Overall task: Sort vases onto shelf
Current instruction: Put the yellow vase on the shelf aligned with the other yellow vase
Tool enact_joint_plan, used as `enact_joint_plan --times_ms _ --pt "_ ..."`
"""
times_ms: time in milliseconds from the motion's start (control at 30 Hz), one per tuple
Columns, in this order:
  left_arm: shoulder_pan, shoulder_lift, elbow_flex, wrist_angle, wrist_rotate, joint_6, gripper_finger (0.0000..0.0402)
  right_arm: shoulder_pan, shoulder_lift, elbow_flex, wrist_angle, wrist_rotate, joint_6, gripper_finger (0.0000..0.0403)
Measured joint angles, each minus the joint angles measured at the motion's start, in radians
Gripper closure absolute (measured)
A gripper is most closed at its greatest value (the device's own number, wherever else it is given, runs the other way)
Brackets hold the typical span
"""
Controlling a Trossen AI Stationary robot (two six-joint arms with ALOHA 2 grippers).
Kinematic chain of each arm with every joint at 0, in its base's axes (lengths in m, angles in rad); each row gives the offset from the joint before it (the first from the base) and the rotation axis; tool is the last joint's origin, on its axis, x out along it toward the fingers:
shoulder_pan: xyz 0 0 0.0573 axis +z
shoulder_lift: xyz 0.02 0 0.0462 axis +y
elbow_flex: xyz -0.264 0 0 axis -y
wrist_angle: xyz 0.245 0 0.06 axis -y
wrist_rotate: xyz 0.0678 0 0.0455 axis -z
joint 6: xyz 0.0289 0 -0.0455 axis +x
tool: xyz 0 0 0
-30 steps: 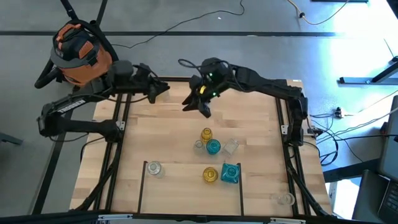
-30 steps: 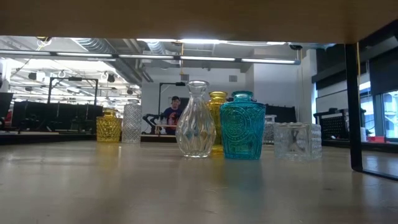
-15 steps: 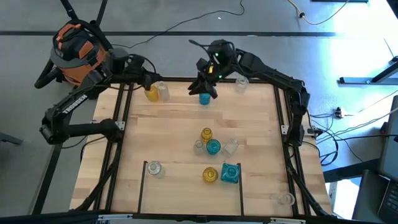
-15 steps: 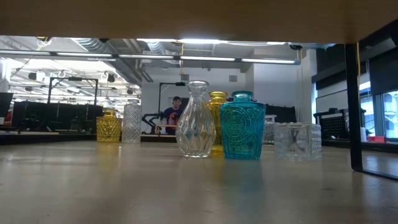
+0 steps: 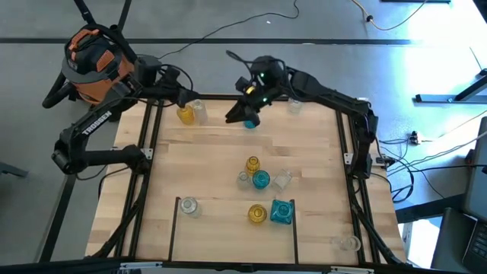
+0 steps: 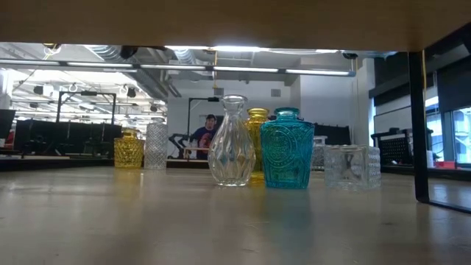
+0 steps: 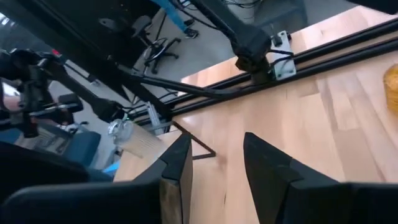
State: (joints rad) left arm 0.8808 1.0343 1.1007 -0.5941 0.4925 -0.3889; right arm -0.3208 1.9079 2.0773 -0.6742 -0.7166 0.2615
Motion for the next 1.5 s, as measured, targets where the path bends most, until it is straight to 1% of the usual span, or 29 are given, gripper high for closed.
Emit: enact_joint_plan --times_ms 133,200,233,333,400,467,567,633,700,767,833,900,967,1000,1100,1167,1200,1333,1500 --pt "-0.018 0.000 0.000 -0.013 -0.009 0.033 0.0274 0.047 0.000 0.000 0.023 0.139 -0.024 0.0292" --pt "-0.021 0.000 0.000 -0.040 -0.031 0.066 0.0274 0.061 0.000 0.000 0.069 0.221 -0.050 0.0292" --pt "-0.020 0.000 0.000 -0.061 -0.047 0.080 0.0274 0.064 0.000 0.000 0.103 0.250 -0.038 0.0292" --pt "-0.020 0.000 0.000 -0.106 -0.072 0.089 0.0274 0.068 -0.001 0.000 0.228 0.299 0.011 0.0292" --pt "-0.020 -0.012 0.000 -0.129 -0.072 0.088 0.0274 0.070 -0.021 0.000 0.264 0.355 0.028 0.0292" --pt "-0.020 -0.036 0.000 -0.135 -0.072 0.088 0.0274 0.083 -0.064 0.000 0.253 0.452 0.011 0.0292" --pt "-0.020 -0.081 -0.009 -0.134 -0.072 0.088 0.0274 0.123 -0.138 -0.013 0.183 0.659 -0.071 0.0292" --pt "-0.020 -0.123 -0.047 -0.133 -0.083 0.080 0.0274 0.150 -0.198 -0.089 0.161 0.771 -0.083 0.0292" --pt "-0.020 -0.172 -0.113 -0.123 -0.104 0.053 0.0274 0.171 -0.267 -0.214 0.182 0.821 -0.046 0.0292" --pt "-0.020 -0.223 -0.203 -0.118 -0.126 0.024 0.0274 0.189 -0.347 -0.376 0.272 0.862 0.018 0.0292" --pt "-0.019 -0.274 -0.292 -0.091 -0.142 -0.012 0.0274 0.201 -0.440 -0.550 0.423 0.904 0.083 0.0292" --pt "-0.019 -0.312 -0.348 -0.046 -0.143 -0.035 0.0274 0.208 -0.536 -0.711 0.598 0.918 0.135 0.0292" --pt "-0.019 -0.333 -0.363 -0.020 -0.171 -0.029 0.0274 0.209 -0.613 -0.838 0.742 0.916 0.178 0.0292" --pt "-0.019 -0.340 -0.363 -0.017 -0.207 -0.001 0.0274 0.210 -0.650 -0.892 0.799 0.915 0.188 0.0292" --pt "-0.019 -0.340 -0.363 -0.026 -0.376 0.079 0.0274 0.210 -0.739 -1.005 0.908 0.907 0.213 0.0292" --pt "-0.014 -0.319 -0.363 -0.025 -0.449 0.064 0.0274 0.210 -0.786 -1.041 0.921 0.918 0.229 0.0292" --pt "-0.006 -0.304 -0.363 -0.029 -0.466 0.044 0.0274 0.209 -0.803 -1.044 0.920 0.925 0.231 0.0292" --pt "0.045 -0.210 -0.363 -0.086 -0.500 0.033 0.0274 0.209 -0.836 -1.047 0.886 0.920 0.232 0.0292" --pt "0.101 -0.026 -0.350 -0.114 -0.502 0.001 0.0274 0.210 -0.841 -1.047 0.887 0.892 0.232 0.0292"
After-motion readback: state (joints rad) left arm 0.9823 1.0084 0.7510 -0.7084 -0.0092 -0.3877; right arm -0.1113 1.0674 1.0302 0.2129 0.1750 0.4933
